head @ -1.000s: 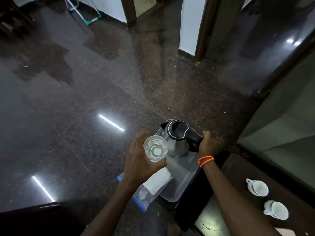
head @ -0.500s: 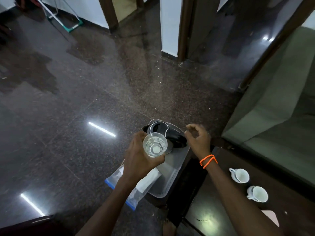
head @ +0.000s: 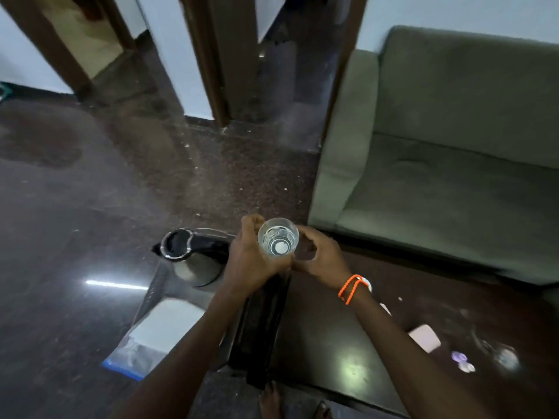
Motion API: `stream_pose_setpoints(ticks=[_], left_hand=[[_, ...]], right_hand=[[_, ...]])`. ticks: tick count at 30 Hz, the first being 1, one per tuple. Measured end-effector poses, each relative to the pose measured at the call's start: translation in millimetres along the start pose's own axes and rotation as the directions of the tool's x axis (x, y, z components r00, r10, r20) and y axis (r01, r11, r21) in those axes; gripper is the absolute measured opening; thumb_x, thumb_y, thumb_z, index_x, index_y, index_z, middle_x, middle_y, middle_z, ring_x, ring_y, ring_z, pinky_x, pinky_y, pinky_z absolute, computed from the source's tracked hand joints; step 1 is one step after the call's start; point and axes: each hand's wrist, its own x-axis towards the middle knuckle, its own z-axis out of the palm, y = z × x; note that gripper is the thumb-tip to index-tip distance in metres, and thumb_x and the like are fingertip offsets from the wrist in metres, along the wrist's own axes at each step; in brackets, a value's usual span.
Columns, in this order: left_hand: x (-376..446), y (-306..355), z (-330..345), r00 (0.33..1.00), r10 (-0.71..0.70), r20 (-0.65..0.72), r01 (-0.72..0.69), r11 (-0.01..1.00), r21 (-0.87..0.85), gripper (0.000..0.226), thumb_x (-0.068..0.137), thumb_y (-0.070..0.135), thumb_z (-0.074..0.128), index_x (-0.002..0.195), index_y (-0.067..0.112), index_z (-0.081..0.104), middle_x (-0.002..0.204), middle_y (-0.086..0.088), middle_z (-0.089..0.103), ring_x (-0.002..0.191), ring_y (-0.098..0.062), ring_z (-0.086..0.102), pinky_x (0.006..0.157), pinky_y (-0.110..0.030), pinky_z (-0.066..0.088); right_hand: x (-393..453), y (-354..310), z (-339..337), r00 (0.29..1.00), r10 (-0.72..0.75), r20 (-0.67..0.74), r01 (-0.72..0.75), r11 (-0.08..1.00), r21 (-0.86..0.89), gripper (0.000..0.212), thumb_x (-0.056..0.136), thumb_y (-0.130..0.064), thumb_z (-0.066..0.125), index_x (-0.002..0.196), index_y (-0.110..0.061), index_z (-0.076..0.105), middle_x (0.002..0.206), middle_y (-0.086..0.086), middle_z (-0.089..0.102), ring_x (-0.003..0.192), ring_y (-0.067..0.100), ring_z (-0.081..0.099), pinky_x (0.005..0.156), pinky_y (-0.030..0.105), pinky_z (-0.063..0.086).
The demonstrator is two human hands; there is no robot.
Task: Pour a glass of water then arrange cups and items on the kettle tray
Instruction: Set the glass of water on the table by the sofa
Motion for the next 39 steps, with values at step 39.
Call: stream_pose_setpoints(ticks=[39], left_hand=[[22,-38,479,0.781,0.103,0.616,-0.126,0.992,-0.006,0.076,0.059,0.031,0.089,0.113,0.033,0.037,0.112,0.001,0.064,0.098,-0.025,0.067,0.078,-0.032,0.052]], right_hand=[[-120,376,-124,0.578,0.424,-0.697,-0.553,0.832,0.048,0.042,0.07,-0.012,0.083,0.109,-0.018,0.067,0.101,0.003,0.073,0.087,0.016,0.065,0.072,0.005,0.037]])
